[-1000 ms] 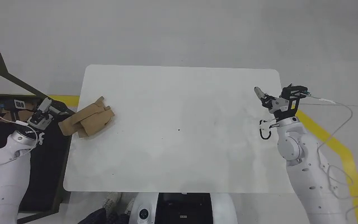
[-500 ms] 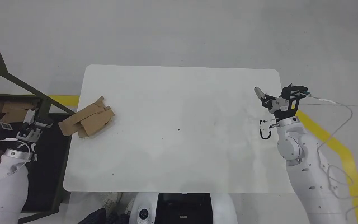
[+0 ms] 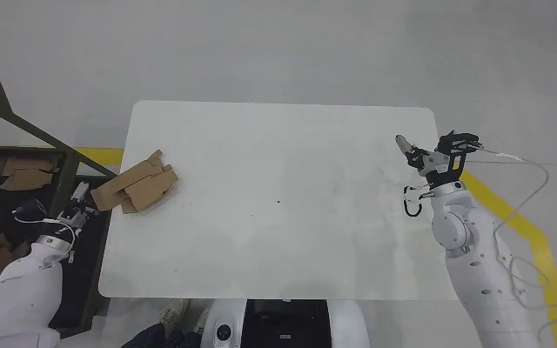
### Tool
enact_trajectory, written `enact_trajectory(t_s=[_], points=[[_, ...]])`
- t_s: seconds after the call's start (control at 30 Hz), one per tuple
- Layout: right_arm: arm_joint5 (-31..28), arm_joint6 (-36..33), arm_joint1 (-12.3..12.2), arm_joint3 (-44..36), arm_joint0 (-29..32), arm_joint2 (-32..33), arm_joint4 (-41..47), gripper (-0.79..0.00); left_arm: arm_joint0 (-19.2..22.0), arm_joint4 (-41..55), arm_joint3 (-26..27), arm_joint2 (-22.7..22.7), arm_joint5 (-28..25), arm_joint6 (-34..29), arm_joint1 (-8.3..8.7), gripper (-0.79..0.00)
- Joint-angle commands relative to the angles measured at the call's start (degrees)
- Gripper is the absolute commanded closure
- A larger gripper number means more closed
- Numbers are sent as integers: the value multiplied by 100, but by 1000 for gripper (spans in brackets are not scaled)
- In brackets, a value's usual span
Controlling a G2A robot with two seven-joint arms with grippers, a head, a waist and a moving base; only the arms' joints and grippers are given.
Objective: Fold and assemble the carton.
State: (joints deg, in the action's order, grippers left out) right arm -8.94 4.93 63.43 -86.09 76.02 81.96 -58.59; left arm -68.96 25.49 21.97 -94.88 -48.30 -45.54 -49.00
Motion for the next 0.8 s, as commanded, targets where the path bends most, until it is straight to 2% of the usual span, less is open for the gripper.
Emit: enact_trajectory(t_s=[0.0, 0.03, 0.1, 0.2, 0.27, 0.53, 0.77], points=[[0, 0, 0, 0, 0, 0, 0, -785, 98, -251, -100, 99, -68, 44, -15, -785], [0, 0, 0, 0, 0, 0, 0, -785, 141, -341, -141, 143, -84, 53, -25, -736], [0, 0, 0, 0, 0, 0, 0, -785, 226, -412, -222, 191, -105, 102, -48, -363], [0, 0, 0, 0, 0, 0, 0, -785, 325, -444, -317, 225, -127, 106, -70, -111], [0, 0, 0, 0, 0, 0, 0, -785, 374, -442, -369, 230, -140, 92, -77, 0], [0, 0, 0, 0, 0, 0, 0, -785, 489, -291, -480, 191, -131, -158, -80, 0], [0, 0, 0, 0, 0, 0, 0, -785, 512, 642, -381, -180, -17, -1028, -6, 0]])
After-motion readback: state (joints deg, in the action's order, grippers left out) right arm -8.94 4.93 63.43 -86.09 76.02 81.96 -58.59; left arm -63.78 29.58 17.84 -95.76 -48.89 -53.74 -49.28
